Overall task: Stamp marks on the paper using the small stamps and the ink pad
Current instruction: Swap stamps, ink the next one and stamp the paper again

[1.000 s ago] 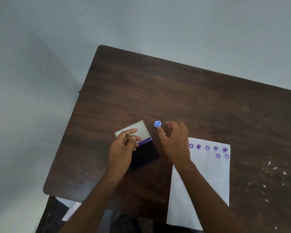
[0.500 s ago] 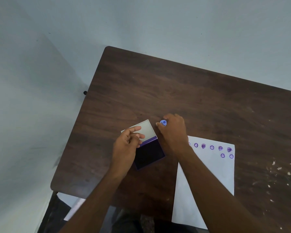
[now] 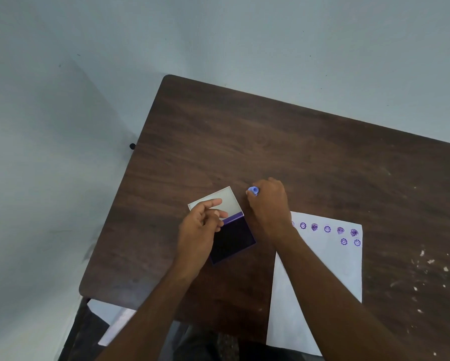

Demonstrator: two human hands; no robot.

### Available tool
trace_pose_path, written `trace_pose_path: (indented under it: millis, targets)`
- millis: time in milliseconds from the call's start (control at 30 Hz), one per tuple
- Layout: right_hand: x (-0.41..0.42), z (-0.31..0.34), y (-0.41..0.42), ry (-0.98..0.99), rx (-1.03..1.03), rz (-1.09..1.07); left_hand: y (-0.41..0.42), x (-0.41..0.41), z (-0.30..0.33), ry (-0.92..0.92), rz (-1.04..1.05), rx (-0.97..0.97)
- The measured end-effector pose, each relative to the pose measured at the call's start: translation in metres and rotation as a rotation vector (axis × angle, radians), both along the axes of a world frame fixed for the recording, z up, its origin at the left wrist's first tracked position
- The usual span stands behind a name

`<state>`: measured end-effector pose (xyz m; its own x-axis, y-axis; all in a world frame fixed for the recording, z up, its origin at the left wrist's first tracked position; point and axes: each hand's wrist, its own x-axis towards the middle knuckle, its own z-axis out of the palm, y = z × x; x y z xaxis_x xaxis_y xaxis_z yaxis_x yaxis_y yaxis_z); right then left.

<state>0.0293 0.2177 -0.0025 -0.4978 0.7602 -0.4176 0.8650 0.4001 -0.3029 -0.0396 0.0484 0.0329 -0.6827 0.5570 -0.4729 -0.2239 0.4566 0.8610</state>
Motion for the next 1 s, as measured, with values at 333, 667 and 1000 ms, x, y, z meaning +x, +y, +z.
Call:
trace_pose_path:
  millis: [333,667,1000]
  targets:
    - [0.035,0.05,-0.018,0.949,-0.932,-0.843,0.014,-0.016,0.029,0.226,-0.188,0.003]
    - [0.047,0.063,-0.051,1.291,-1.51,-0.912,0.033,0.009,0.056,0.448,-0.315,0.184]
    - [0.057,0.063,-0.057,1.365,-1.59,-0.979,0.031,0.025,0.063,0.561,-0.313,0.136]
